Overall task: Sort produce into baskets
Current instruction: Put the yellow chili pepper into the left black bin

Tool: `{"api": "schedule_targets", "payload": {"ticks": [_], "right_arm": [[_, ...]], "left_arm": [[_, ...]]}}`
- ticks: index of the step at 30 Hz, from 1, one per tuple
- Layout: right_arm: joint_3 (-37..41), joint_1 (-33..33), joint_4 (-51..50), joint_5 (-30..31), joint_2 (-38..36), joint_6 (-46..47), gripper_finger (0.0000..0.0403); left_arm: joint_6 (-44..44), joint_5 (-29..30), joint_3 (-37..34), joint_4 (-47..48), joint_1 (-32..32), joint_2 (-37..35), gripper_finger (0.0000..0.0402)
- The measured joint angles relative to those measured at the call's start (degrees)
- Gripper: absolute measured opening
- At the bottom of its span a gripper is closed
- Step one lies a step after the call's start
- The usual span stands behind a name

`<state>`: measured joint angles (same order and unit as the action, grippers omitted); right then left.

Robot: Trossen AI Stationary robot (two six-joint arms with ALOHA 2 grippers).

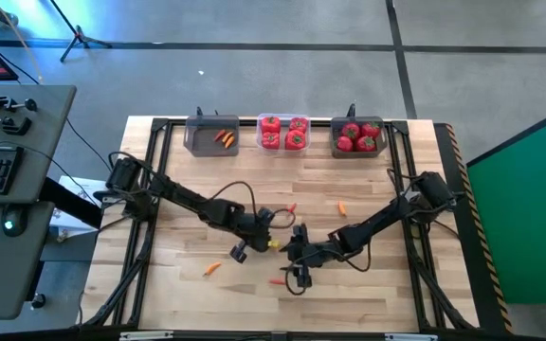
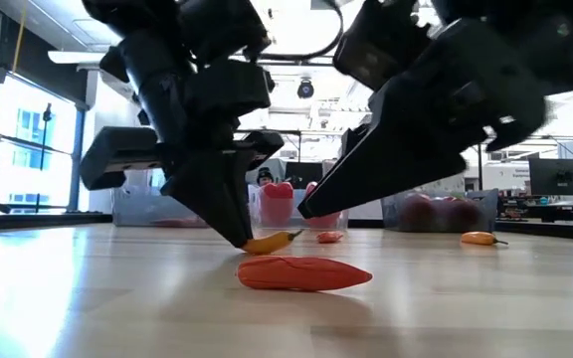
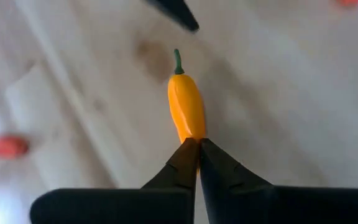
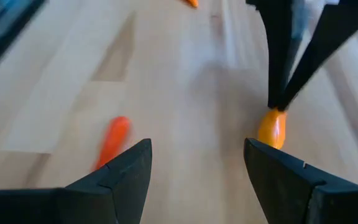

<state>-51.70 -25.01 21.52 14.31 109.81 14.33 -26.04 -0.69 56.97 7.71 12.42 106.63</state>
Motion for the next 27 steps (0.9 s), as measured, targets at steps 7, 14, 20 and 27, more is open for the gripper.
{"api": "schedule_targets", "payload": {"ticks": [7, 14, 20, 27], "right_arm": [[0.0, 3.3, -2.5, 0.2, -1.6, -5.2, 0.0245], [0.0, 6.9, -4.4, 0.0, -1.6, -9.0, 0.0245], [0.0, 9.8, -5.3, -1.0, -1.6, -9.4, 0.0245], [0.0, 13.1, -4.2, -1.4, -1.6, -10.2, 0.0245]], "left_arm": [[4.8, 0.0, 0.0, 7.0, -7.5, -4.2, 0.0000], [15.3, 4.7, 0.0, 15.0, -18.4, -11.6, 0.0000], [19.9, 10.4, 0.0, 22.9, -29.1, -22.6, 0.0000], [21.2, 11.6, 0.0, 29.6, -47.4, -28.0, 0.0000]]}}
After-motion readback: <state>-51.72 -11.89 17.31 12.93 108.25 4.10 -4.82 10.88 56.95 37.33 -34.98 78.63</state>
